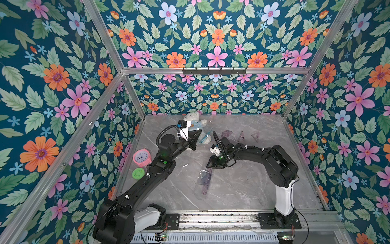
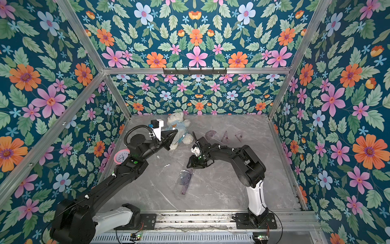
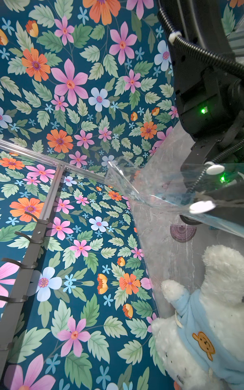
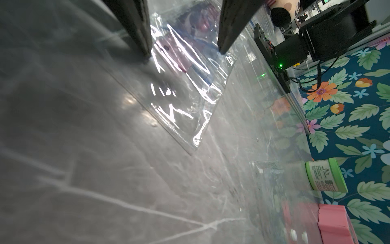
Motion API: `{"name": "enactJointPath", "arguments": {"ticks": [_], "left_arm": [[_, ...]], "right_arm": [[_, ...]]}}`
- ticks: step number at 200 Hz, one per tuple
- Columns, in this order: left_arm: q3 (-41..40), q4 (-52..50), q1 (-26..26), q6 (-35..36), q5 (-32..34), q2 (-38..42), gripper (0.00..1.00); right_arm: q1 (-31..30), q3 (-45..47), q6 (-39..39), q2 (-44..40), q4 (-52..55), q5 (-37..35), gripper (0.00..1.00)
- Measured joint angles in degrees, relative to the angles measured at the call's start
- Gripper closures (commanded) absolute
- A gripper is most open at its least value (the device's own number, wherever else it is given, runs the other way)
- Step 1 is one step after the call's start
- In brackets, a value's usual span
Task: Open the ruler set and take out the ruler
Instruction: Move the ruler set bag to the center of the board, then take out the ruler from the ruler set bag.
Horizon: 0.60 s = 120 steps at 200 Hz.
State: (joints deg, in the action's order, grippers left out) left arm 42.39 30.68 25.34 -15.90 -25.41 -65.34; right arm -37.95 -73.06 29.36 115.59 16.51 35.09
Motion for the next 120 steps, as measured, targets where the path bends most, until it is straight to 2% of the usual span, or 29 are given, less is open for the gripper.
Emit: {"name": "enactJointPath", "arguments": {"ticks": [34,79,91,120], "left_arm": [[-0.76,-1.68,0.00,0.46,1.33,1.95,1.00],[-0.94,-1.90,0.11,-0.50,2.80,0.94,1.00],[-0.37,-1.92,0.26,-1.07,2.97,-0.46,1.00],[2.49,-1.95,2.51,-1.64,3.45,-4.63,1.00]], "right_arm": [[0.28,-1.25,-0.79,-0.63,1.95,-0.74,0.48],[4.20,1.97,-1.42,-13.31,3.06,-6.97,0.49],[4.96,2.43,-1.64,-17.27,3.43,-9.55,0.54],[4.96,2.99,-2.51,-27.69,2.93,-13.20,0.76]]}}
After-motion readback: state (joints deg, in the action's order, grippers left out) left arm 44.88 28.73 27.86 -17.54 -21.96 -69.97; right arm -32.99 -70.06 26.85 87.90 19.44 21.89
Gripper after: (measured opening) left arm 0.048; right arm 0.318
